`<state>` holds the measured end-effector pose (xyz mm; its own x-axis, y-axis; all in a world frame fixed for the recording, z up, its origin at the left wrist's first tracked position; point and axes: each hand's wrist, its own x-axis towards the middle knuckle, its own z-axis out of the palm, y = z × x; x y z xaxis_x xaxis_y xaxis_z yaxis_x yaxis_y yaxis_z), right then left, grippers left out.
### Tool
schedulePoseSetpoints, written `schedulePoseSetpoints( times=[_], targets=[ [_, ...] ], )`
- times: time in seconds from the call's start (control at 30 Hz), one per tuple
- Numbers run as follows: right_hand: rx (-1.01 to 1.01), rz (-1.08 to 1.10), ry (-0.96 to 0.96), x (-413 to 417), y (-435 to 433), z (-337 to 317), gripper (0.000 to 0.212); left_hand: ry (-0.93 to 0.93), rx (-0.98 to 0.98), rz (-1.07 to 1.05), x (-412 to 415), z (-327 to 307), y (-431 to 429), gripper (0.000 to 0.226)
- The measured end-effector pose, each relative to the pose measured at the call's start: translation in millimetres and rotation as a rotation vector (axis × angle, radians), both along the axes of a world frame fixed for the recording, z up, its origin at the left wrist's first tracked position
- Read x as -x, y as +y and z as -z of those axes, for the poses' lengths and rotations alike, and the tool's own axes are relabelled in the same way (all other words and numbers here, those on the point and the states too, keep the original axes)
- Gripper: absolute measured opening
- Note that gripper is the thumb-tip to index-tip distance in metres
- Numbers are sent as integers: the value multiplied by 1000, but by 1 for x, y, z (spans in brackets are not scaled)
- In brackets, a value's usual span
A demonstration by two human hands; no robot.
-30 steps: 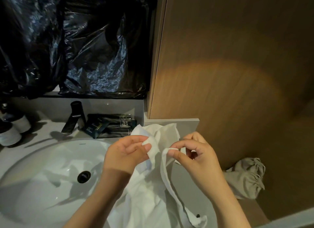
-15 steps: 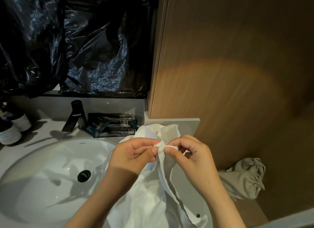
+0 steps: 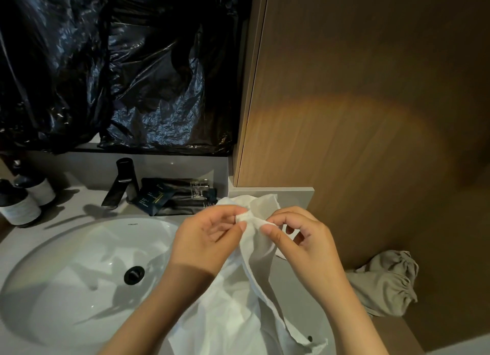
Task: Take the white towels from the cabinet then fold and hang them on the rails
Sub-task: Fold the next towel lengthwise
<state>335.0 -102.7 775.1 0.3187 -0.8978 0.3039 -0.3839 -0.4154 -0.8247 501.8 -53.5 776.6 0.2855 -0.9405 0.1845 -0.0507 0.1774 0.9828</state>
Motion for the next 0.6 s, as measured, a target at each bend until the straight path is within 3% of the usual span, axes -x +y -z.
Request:
schedulePoseSetpoints(
  times=[0.1,0.2,0.4,0.6],
  targets=[
    [47,14,81,2,-9,-8,16,-28,47,-33,-12,-18,-14,19],
    [114,-3,116,2,-20,-21,16,-199,124,-78,-27,-44,-35,21],
    [48,-90,-62,-4,-36,-41,24,-416,190,-74,-48,-99,-85,25],
    [135,12,-179,-12,-59,-49,21,-541,149,-126,-59,-137,-120,25]
  ],
)
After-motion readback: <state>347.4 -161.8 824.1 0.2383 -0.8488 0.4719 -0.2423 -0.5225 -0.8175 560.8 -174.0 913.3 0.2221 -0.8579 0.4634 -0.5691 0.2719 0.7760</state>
